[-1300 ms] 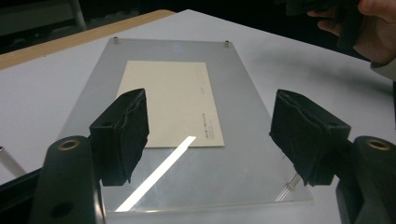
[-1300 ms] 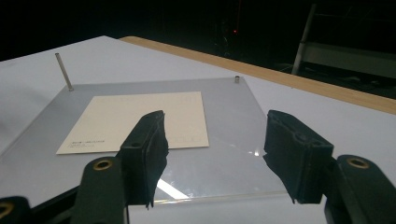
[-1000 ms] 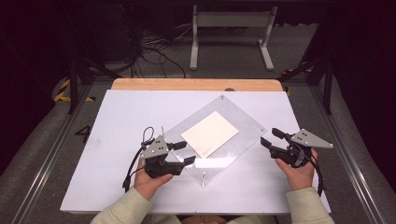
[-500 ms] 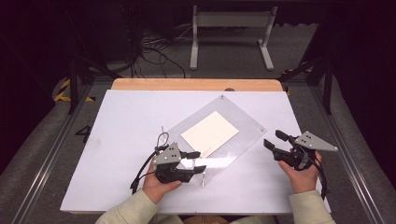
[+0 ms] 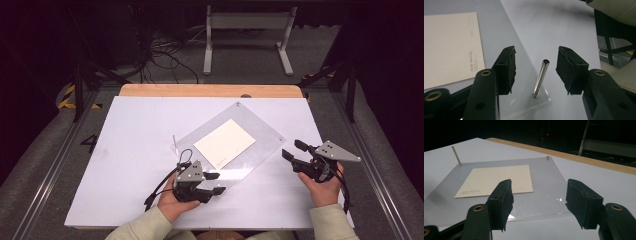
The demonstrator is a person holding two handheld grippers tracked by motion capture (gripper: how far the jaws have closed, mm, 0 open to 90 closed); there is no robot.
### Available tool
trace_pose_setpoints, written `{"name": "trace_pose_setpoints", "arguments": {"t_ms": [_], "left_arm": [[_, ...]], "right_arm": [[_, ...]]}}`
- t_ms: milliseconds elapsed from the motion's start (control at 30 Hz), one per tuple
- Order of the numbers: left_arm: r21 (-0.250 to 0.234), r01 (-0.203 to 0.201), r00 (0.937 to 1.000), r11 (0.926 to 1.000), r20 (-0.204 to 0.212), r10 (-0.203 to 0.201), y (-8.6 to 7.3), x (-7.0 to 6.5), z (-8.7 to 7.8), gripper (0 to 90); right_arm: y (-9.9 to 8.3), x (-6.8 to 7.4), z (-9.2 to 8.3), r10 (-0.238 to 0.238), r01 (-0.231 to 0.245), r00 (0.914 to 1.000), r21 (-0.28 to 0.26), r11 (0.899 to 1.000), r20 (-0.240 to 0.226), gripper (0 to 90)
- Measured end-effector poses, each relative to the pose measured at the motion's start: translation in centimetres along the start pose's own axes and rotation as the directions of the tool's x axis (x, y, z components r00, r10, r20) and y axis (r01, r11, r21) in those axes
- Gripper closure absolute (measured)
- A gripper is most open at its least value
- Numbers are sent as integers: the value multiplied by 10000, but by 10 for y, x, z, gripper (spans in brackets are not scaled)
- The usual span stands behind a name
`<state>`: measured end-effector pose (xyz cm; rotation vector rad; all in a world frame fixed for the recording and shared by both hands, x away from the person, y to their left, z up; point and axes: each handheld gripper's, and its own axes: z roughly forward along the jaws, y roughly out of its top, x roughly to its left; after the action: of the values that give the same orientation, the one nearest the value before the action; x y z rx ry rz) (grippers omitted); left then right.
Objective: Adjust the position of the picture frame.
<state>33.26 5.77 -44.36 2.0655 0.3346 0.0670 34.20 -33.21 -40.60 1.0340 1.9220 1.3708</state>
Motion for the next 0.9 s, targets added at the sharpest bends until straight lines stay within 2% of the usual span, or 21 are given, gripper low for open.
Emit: {"name": "trace_pose_setpoints", "arguments": {"t_ms": [200,400,467,500,533,633,700,900], "left_arm": [[859,-201,9998,9961,-18,203,-3,-4,12,552],[1193,-144,9999,9928,35,141,-5,-5,17,656],[1245,-179,9998,9921,57,174,-6,-5,17,728],[1280,-199,9996,9916,-171,222,-5,-5,16,795],[1280,-199,9996,9916,-171,222,-5,-5,16,828],[1299,-136,9998,9914,-130,155,-5,-4,14,839],[1360,-283,9990,9903,-291,326,-4,-6,13,843],[1459,-45,9988,9893,-483,116,-4,0,0,846]], "right_arm": [[0,0,1,-26,26,10000,3,10000,-22,375],[0,0,1,-23,23,10000,14,10000,-32,375],[0,0,1,-16,16,10000,19,10000,-43,375],[0,0,1,-20,20,10000,19,10000,-49,375],[0,0,1,-20,20,10000,19,10000,-49,375],[0,0,1,-17,17,10000,22,10000,-52,375],[0,0,1,-15,15,10000,13,10000,-66,376],[1,-1,2,0,0,9999,53,10000,-114,387]]}}
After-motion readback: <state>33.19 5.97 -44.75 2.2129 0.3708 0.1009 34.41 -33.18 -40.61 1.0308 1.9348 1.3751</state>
